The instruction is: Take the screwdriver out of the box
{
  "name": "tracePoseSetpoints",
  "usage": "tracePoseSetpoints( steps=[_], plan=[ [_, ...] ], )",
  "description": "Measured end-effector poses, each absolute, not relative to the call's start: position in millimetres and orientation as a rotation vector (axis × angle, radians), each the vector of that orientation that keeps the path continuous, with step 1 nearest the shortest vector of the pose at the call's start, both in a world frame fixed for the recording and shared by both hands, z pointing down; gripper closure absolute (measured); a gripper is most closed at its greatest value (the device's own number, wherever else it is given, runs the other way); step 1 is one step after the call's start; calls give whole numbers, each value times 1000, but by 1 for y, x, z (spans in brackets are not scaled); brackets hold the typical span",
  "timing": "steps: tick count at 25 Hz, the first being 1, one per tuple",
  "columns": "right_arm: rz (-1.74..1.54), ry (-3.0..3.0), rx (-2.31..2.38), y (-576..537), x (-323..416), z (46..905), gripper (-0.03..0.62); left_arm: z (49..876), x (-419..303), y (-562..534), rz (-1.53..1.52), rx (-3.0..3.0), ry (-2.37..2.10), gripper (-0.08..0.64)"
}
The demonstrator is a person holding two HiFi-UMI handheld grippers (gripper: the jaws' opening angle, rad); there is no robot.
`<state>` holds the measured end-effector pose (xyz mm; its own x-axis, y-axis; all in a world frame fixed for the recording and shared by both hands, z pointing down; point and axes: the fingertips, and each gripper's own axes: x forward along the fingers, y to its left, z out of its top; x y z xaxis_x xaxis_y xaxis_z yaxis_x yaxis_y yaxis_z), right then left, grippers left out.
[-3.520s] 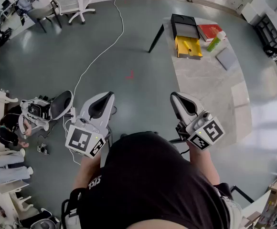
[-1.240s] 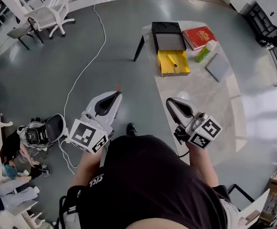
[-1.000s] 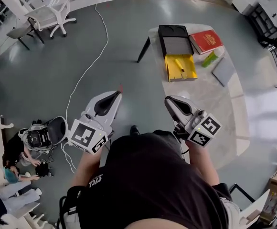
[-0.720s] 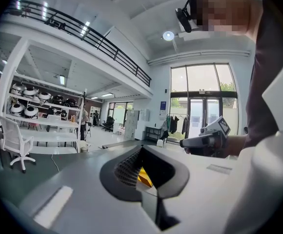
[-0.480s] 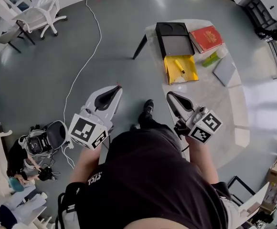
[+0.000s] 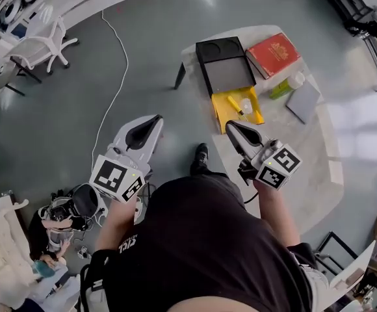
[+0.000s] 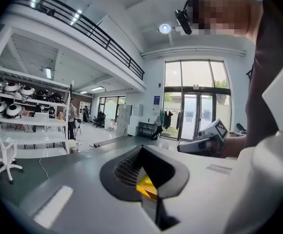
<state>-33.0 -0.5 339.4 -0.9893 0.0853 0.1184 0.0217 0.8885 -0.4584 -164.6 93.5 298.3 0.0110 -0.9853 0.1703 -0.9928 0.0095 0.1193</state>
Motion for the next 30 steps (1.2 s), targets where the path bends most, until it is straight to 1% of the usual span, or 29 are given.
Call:
tracePoseSetpoints(
  steps=[7, 13, 23, 30],
  plan=[
    [701, -2874, -1, -58, -26, 356, 578, 311, -160, 7, 93, 2138, -1902, 560],
    [678, -2812, 120, -99, -24, 394, 578, 333, -147, -49, 129, 2234, -1766, 560],
    [653, -2623, 337, -113, -29, 467, 543, 381, -147, -97, 164, 2352, -1512, 560],
    [533, -2456, 368, -119, -38, 520, 525, 419, -138, -119, 155, 2377, -1367, 560]
  ],
)
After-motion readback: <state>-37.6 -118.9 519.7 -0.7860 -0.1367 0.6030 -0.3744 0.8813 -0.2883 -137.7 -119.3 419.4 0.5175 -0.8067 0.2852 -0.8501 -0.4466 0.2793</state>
